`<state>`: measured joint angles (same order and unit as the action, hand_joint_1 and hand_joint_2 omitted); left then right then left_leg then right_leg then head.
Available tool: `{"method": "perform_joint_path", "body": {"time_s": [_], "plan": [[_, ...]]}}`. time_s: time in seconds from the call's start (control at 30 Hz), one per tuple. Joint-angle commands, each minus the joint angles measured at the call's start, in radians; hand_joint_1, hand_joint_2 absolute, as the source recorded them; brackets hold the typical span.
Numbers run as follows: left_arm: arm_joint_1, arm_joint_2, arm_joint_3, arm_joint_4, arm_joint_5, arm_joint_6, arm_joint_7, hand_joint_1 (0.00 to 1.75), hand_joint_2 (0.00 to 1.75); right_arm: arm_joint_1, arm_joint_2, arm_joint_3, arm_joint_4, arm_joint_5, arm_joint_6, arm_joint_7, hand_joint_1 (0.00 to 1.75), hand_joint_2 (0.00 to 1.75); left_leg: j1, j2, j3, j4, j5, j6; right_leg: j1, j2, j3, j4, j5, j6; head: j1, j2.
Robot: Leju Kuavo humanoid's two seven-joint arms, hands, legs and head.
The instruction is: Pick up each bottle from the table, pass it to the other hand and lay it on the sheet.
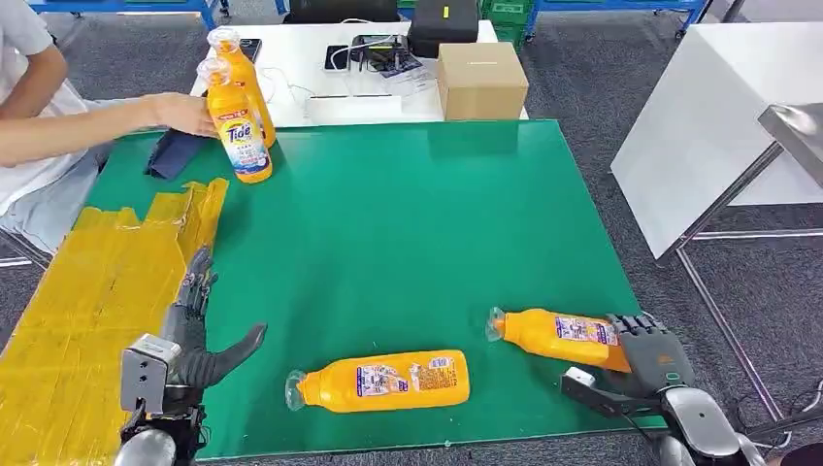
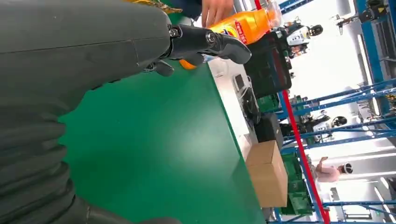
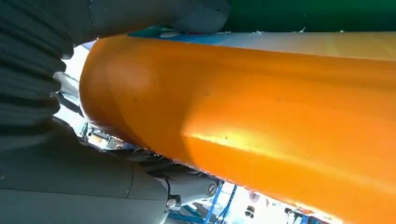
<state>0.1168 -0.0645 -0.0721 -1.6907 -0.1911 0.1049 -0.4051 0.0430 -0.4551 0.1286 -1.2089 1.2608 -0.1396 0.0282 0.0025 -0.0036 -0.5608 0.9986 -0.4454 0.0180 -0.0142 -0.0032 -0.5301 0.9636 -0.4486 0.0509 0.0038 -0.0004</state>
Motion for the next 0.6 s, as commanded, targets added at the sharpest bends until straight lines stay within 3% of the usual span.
{"method": "perform_joint_path", "body": {"time_s": [0.03, 0.33, 0.6], "plan": [[-0.027, 0.009, -0.020, 0.054, 0.005, 0.002, 0.009, 0.00, 1.75, 0.023, 0.075, 0.006, 0.087, 0.001, -0.129, -0.034, 1.73, 1.75, 0.002, -0.004, 0.001, -0.003, 0.001, -0.001, 0.002, -0.004, 0.003, -0.004, 0.000, -0.002, 0.000, 0.000], [-0.024, 0.010, -0.022, 0.049, 0.005, 0.003, 0.009, 0.00, 1.75, 0.024, 0.082, 0.002, 0.073, 0.003, -0.123, -0.028, 1.73, 1.75, 0.002, -0.001, 0.002, -0.002, 0.000, -0.001, 0.002, 0.000, 0.012, -0.003, 0.000, -0.002, 0.000, 0.000], [-0.024, 0.010, -0.022, 0.049, 0.005, 0.003, 0.009, 0.00, 1.75, 0.024, 0.082, 0.002, 0.073, 0.003, -0.123, -0.028, 1.73, 1.75, 0.002, -0.002, 0.000, -0.002, 0.001, -0.001, 0.002, -0.001, 0.005, -0.002, 0.001, -0.002, 0.000, 0.000]]}}
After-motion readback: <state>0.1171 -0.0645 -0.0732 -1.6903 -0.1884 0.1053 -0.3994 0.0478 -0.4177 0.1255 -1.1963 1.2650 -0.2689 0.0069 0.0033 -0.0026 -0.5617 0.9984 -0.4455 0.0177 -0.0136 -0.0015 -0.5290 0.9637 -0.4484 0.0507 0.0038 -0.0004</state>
